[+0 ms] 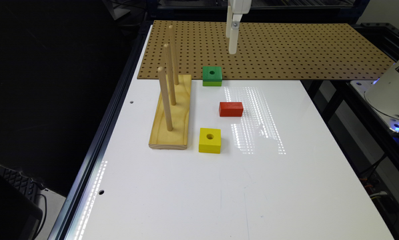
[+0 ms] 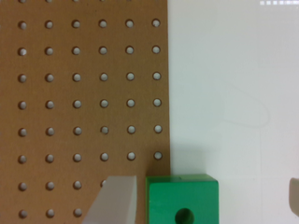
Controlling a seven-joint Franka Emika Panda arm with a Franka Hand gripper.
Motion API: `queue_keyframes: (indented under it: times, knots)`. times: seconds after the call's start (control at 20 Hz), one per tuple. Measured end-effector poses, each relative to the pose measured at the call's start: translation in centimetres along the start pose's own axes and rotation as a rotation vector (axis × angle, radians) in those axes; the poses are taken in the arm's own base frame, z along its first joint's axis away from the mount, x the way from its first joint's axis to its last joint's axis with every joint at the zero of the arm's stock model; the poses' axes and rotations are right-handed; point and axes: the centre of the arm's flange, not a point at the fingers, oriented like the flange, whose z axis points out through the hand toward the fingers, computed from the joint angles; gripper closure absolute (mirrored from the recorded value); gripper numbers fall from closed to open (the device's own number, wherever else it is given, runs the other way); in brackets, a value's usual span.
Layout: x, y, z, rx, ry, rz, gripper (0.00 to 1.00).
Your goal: Pick up green block.
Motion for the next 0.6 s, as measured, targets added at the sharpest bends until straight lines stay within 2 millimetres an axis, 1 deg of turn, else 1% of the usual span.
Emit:
queue_keyframes:
  times: [0.2,0.6]
  knots:
    - [0.1,-0.1,1.9,0.004,0.003,0.000,0.00]
    - [0.2,-0.2,2.3,0.005,0.005,0.000,0.00]
